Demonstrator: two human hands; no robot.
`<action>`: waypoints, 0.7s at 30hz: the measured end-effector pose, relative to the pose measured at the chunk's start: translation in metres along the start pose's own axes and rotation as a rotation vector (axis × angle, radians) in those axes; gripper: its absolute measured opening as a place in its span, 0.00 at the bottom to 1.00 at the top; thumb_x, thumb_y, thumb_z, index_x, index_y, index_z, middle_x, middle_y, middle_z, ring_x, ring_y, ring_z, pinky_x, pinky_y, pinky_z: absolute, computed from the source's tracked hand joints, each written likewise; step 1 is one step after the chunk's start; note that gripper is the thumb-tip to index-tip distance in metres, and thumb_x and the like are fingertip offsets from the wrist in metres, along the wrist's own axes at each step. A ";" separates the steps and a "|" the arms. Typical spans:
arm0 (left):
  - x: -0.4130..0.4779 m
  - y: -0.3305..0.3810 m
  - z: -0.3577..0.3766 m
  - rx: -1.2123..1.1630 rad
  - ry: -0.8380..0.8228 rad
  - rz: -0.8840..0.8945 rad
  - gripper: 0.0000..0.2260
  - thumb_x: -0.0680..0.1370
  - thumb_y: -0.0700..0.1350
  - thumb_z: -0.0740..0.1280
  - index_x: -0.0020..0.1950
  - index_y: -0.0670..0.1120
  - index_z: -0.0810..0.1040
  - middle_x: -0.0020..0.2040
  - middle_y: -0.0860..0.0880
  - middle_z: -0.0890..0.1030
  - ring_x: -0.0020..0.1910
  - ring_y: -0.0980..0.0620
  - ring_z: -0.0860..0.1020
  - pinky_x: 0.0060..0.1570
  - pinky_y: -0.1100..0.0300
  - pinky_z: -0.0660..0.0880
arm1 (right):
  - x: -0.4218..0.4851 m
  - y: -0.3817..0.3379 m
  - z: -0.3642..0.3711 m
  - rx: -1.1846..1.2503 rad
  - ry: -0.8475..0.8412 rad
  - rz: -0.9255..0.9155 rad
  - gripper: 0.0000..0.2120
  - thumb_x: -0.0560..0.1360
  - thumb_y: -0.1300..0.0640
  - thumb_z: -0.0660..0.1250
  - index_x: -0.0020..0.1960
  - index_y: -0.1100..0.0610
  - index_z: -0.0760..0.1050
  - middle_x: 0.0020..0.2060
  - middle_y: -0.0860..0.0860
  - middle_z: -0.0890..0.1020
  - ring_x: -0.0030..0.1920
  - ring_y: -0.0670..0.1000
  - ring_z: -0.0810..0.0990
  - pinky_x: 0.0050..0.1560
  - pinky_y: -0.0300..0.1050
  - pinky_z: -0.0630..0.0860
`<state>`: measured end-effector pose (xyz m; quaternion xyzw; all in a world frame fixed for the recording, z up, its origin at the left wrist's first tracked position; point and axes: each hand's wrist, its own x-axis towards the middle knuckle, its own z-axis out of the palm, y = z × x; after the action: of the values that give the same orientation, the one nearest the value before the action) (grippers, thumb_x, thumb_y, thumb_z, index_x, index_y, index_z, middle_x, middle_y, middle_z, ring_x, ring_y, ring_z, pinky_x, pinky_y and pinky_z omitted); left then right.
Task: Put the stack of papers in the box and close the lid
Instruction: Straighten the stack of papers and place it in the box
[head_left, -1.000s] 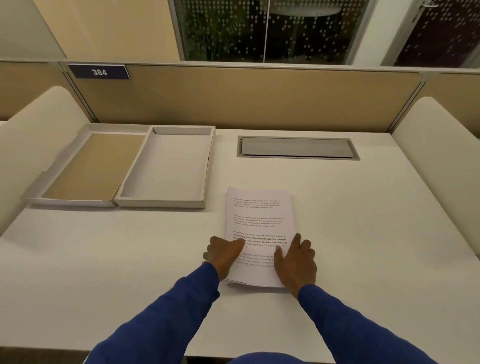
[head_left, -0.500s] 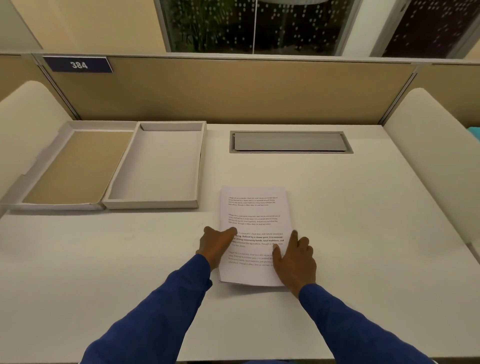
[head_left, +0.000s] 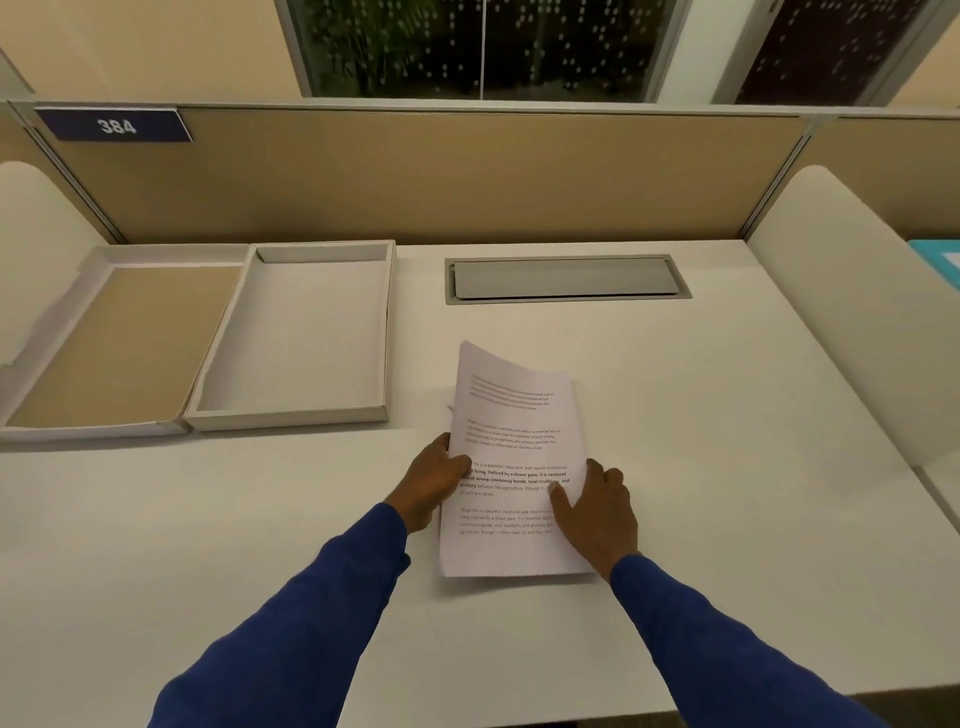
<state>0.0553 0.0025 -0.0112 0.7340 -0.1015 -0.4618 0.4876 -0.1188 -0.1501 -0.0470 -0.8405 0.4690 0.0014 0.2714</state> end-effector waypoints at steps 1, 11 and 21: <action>-0.003 0.001 0.000 -0.004 -0.003 0.041 0.14 0.81 0.38 0.62 0.61 0.56 0.72 0.55 0.52 0.84 0.49 0.47 0.86 0.43 0.54 0.84 | 0.003 0.001 -0.002 0.046 -0.012 0.011 0.32 0.78 0.39 0.64 0.74 0.56 0.65 0.64 0.55 0.72 0.64 0.56 0.74 0.57 0.52 0.77; -0.041 0.005 -0.014 -0.197 -0.049 0.259 0.20 0.75 0.44 0.65 0.65 0.61 0.74 0.55 0.56 0.87 0.50 0.46 0.87 0.43 0.54 0.85 | 0.018 -0.022 -0.063 1.098 -0.359 0.037 0.25 0.75 0.40 0.72 0.68 0.50 0.75 0.57 0.53 0.87 0.53 0.56 0.87 0.46 0.48 0.85; -0.058 0.010 -0.012 -0.127 0.254 0.625 0.21 0.80 0.44 0.63 0.67 0.67 0.73 0.57 0.61 0.82 0.59 0.58 0.81 0.49 0.68 0.81 | -0.014 -0.064 -0.080 1.069 -0.132 -0.325 0.14 0.80 0.43 0.66 0.65 0.39 0.75 0.56 0.45 0.85 0.57 0.49 0.85 0.48 0.42 0.84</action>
<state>0.0360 0.0396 0.0319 0.6873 -0.2310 -0.2004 0.6588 -0.0965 -0.1498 0.0537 -0.6454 0.2510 -0.2256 0.6852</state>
